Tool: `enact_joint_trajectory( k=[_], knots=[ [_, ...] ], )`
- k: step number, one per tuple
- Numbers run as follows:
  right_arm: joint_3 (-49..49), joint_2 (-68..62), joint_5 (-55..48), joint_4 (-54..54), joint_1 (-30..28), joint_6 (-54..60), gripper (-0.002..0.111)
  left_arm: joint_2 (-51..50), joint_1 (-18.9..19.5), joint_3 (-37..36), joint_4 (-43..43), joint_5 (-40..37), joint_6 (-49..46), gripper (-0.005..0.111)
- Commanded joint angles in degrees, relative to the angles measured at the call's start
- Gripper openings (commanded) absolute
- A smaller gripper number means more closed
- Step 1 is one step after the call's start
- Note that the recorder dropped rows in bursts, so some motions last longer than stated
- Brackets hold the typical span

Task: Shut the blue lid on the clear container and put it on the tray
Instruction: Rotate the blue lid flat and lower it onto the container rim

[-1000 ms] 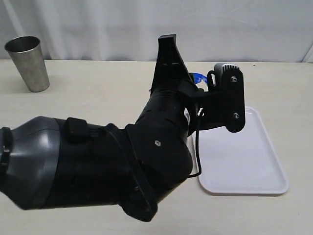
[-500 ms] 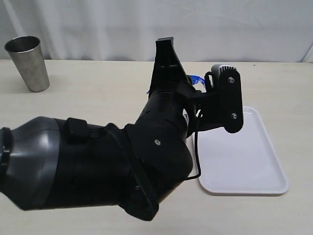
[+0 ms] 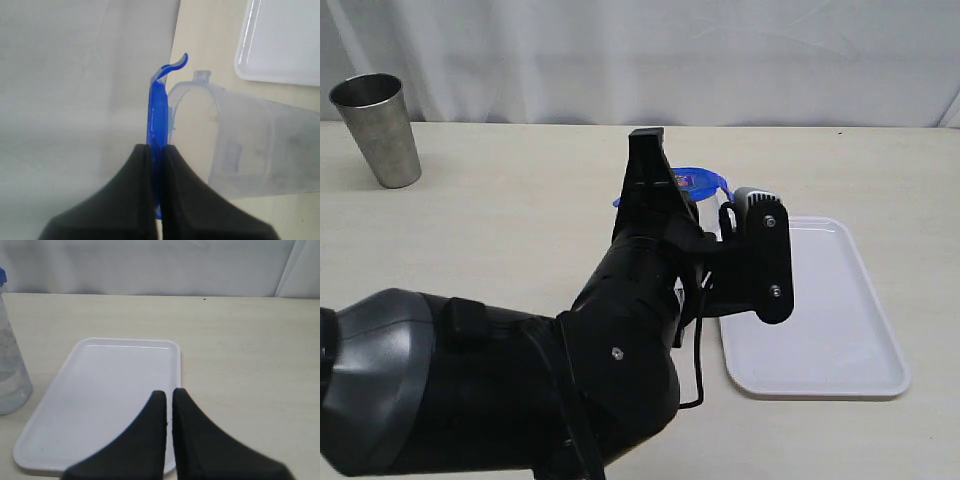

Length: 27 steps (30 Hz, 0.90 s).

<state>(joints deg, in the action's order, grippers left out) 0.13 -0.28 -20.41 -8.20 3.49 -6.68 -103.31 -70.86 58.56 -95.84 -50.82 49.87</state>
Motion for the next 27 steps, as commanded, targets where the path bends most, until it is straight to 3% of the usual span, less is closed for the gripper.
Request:
enact_joint_trajectory(
  k=[1,27],
  knots=[
    [-0.13,0.28,0.67,0.05,-0.06,0.01,0.005,0.38,-0.36,-0.28,-0.94,2.24,1.43,0.0],
    [-0.13,0.28,0.67,0.05,-0.06,0.01,0.005,0.38,-0.84,-0.28,2.2,0.49,-3.55,0.0]
  ],
)
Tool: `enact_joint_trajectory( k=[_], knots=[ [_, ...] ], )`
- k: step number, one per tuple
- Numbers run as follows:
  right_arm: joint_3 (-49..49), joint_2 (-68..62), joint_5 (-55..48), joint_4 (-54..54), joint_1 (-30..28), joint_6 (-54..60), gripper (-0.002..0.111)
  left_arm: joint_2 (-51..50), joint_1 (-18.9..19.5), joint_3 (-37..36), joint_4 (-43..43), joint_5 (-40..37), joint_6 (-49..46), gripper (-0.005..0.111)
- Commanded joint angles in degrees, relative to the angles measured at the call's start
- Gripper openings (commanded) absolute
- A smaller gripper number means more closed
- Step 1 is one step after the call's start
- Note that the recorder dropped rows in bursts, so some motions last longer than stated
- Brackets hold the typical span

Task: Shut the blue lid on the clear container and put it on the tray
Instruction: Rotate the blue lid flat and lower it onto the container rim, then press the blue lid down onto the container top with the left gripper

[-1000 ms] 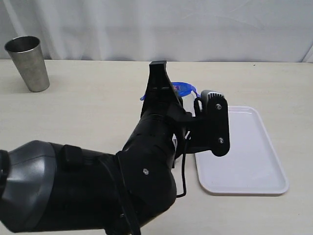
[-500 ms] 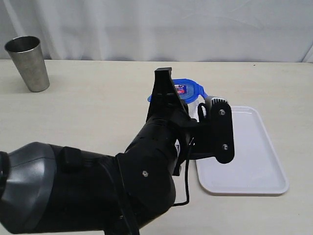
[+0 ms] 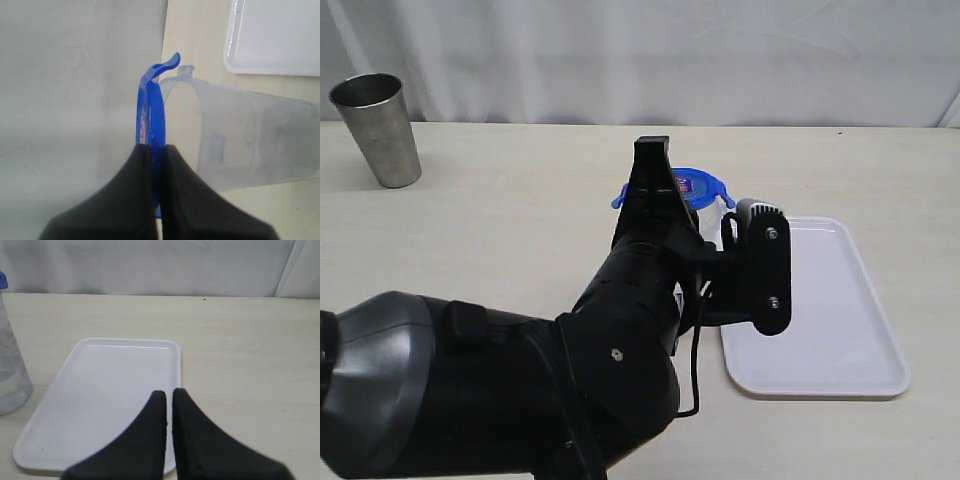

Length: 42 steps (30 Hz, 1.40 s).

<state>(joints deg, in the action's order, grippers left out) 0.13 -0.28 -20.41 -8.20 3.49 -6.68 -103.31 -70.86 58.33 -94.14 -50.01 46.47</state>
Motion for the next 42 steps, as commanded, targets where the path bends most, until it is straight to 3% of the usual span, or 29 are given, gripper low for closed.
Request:
enact_joint_trajectory(
  k=[1,13,24,42],
  knots=[
    [-0.13,0.28,0.67,0.05,-0.06,0.01,0.005,0.38,-1.12,-0.05,0.51,-0.43,-0.29,0.0],
    [-0.13,0.28,0.67,0.05,-0.06,0.01,0.005,0.38,-1.74,-0.05,0.96,0.09,-0.58,0.0],
    [-0.13,0.28,0.67,0.05,-0.06,0.01,0.005,0.38,-1.74,-0.05,6.77,-0.81,-5.19,0.0],
    [-0.13,0.28,0.67,0.05,-0.06,0.01,0.005,0.38,-1.74,0.19,1.88,0.01,-4.07,0.0]
  ],
)
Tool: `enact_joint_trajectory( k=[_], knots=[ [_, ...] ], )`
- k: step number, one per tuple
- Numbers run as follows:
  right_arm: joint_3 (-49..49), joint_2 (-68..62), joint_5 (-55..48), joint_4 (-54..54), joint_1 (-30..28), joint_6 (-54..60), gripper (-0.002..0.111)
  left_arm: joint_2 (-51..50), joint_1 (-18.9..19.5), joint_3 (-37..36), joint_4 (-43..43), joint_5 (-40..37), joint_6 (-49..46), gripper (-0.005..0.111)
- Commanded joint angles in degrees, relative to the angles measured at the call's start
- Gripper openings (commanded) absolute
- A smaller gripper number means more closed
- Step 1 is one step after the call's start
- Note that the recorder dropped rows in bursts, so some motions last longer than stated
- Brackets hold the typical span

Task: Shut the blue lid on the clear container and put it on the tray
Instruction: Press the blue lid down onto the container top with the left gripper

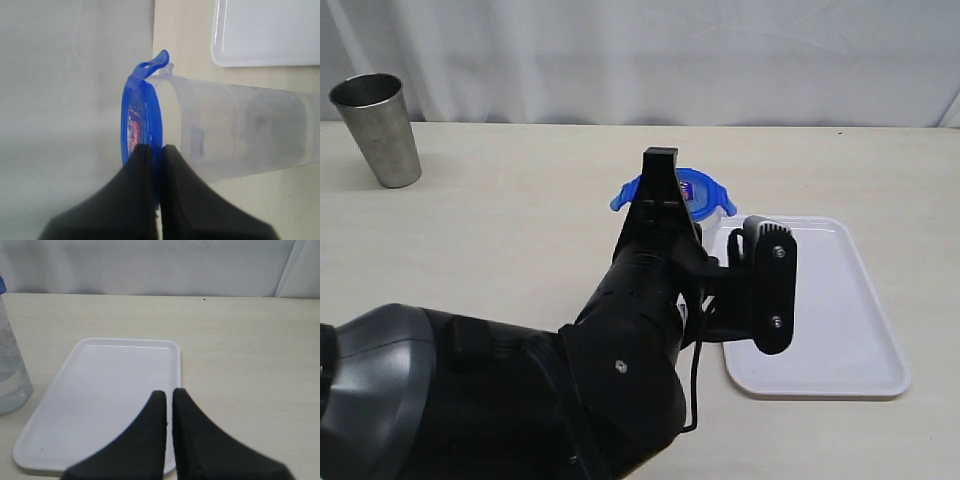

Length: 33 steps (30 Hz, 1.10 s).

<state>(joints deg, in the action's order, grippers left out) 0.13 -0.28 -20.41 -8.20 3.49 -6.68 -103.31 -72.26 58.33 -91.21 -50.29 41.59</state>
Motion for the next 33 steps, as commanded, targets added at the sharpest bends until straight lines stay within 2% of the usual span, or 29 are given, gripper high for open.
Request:
enact_joint_trajectory(
  k=[1,7,13,22,33],
  knots=[
    [-0.13,0.28,0.67,0.05,-0.06,0.01,0.005,0.38,-0.34,0.19,-1.05,0.56,0.81,0.0],
    [-0.13,0.28,0.67,0.05,-0.06,0.01,0.005,0.38,-0.34,0.19,-0.63,3.09,0.81,0.0],
    [-0.13,0.28,0.67,0.05,-0.06,0.01,0.005,0.38,-0.34,0.19,-0.38,-1.46,0.43,0.0],
    [-0.13,0.28,0.67,0.05,-0.06,0.01,0.005,0.38,-0.34,0.19,2.56,-1.13,0.19,0.0],
    [-0.13,0.28,0.67,0.05,-0.06,0.01,0.005,0.38,-0.34,0.19,1.98,2.87,0.19,0.0]
  ],
)
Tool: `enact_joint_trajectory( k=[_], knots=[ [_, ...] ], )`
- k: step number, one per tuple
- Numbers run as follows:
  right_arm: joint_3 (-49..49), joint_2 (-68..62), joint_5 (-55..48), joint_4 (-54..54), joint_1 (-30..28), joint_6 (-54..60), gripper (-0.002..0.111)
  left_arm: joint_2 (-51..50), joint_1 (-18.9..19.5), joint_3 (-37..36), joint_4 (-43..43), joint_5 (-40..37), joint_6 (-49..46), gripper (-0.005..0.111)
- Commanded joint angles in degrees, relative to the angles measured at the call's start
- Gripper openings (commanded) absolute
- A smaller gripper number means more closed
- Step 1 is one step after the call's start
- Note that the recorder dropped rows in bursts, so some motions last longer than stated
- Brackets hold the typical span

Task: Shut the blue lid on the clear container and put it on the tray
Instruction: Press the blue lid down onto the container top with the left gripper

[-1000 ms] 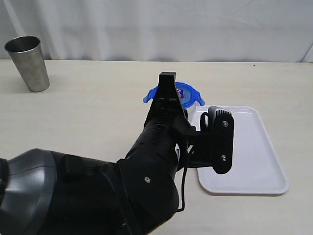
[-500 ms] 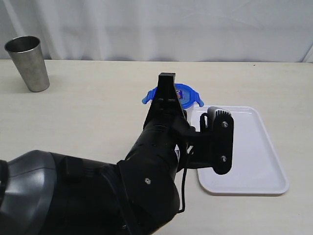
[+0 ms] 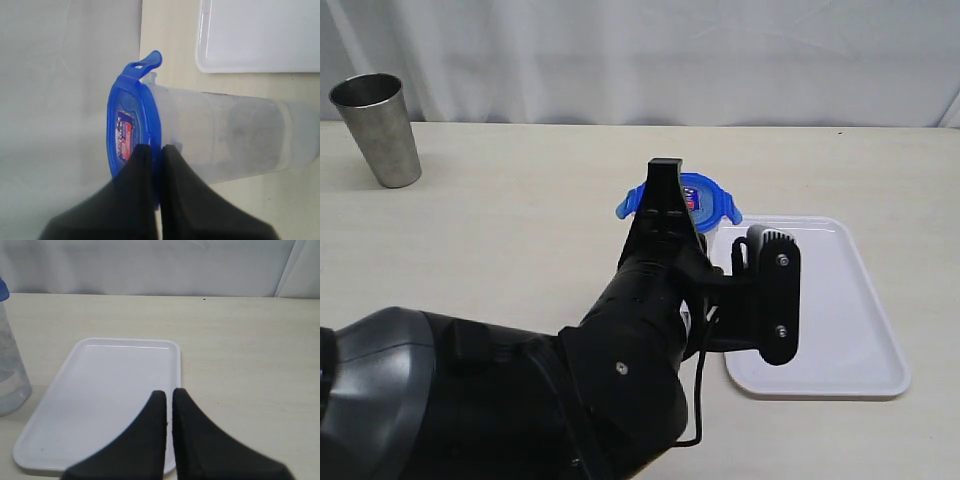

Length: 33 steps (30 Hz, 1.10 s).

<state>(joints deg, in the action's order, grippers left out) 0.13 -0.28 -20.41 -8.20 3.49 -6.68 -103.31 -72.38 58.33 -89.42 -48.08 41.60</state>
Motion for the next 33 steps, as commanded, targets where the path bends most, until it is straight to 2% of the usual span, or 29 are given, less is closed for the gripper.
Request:
enact_joint_trajectory(
  k=[1,6,33],
  knots=[
    [-0.13,0.28,0.67,0.05,-0.06,0.01,0.005,0.38,-0.22,0.19,0.19,0.21,0.19,0.0],
    [-0.13,0.28,0.67,0.05,-0.06,0.01,0.005,0.38,-0.22,0.19,0.19,-1.69,0.19,0.0],
    [-0.13,0.28,0.67,0.05,-0.06,0.01,0.005,0.38,-0.22,0.19,2.89,-0.67,-1.67,0.0]
  ],
)
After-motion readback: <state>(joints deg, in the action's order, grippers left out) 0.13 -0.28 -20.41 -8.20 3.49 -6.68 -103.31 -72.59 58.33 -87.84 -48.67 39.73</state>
